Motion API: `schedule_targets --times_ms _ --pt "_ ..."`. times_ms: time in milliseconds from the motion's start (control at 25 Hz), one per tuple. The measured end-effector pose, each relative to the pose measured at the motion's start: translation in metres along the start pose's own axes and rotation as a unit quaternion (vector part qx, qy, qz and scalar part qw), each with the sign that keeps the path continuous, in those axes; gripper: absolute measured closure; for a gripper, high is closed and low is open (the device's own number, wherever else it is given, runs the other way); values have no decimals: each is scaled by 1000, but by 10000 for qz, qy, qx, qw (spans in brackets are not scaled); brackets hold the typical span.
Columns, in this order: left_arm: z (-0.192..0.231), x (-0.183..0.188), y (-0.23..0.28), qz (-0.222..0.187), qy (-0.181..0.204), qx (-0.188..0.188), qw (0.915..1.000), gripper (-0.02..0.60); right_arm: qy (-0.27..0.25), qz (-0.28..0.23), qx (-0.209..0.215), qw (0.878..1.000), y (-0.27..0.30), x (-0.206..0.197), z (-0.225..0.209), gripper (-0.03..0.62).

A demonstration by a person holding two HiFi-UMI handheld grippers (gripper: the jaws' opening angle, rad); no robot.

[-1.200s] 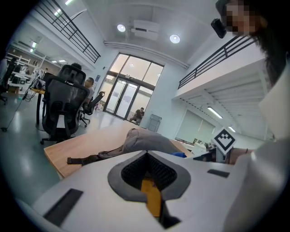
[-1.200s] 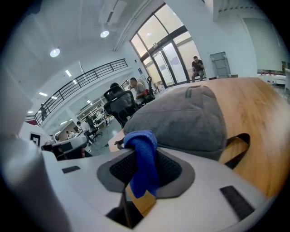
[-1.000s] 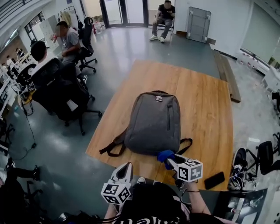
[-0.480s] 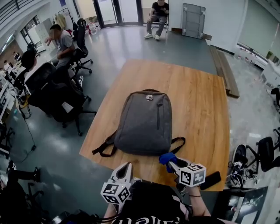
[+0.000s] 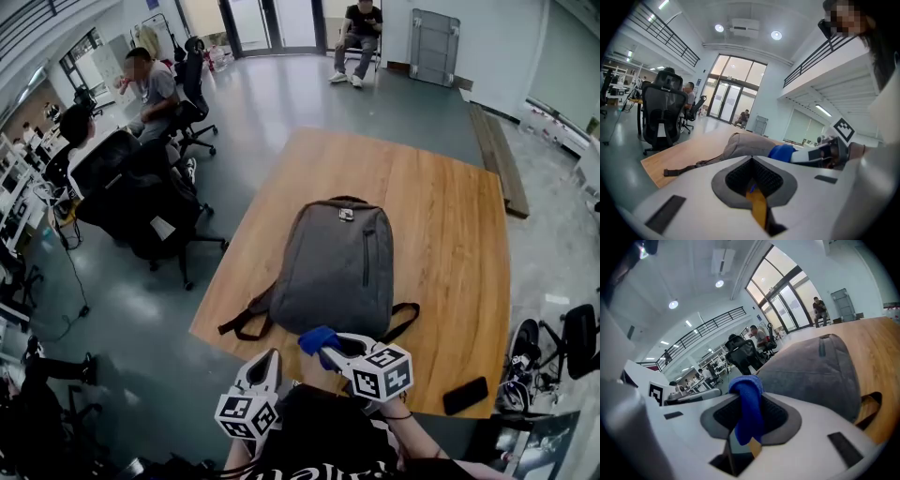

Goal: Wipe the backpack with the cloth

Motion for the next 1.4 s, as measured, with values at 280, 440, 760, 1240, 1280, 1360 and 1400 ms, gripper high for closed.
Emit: schedule_targets --times_ms 280,440,760,1240,1280,1360,1400 --pt "50 25 -8 -134 -78 131 9998 583 -87 2 425 9991 73 37 40 477" --pt "66 34 -4 -161 -105 12 9998 583 -140 70 332 9993 104 49 43 477" --pt "81 42 15 -86 -107 -267 9995 583 211 -128 -139 9996 85 57 15 477" --pt "64 51 57 91 31 -890 9960 583 1018 -950 -1951 9709 -57 41 -76 477" --pt "62 51 59 104 43 -930 9956 583 1101 -1011 -2099 9662 -67 37 -82 477" --pt "59 52 63 127 64 -984 9950 583 1263 -1113 -2372 9567 -84 29 -94 477" --pt "58 52 65 136 74 -1003 9948 583 1332 -1160 -2499 9520 -92 24 -99 477"
Point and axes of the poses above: the fingertips, and each gripper's own axes: y forward along the fingers, z to its left, x out of its top, the point moved 6 cm from there along -y, backward along the fingers, and after that the axes turned 2 degrees about -x, right-handed, at the moved point
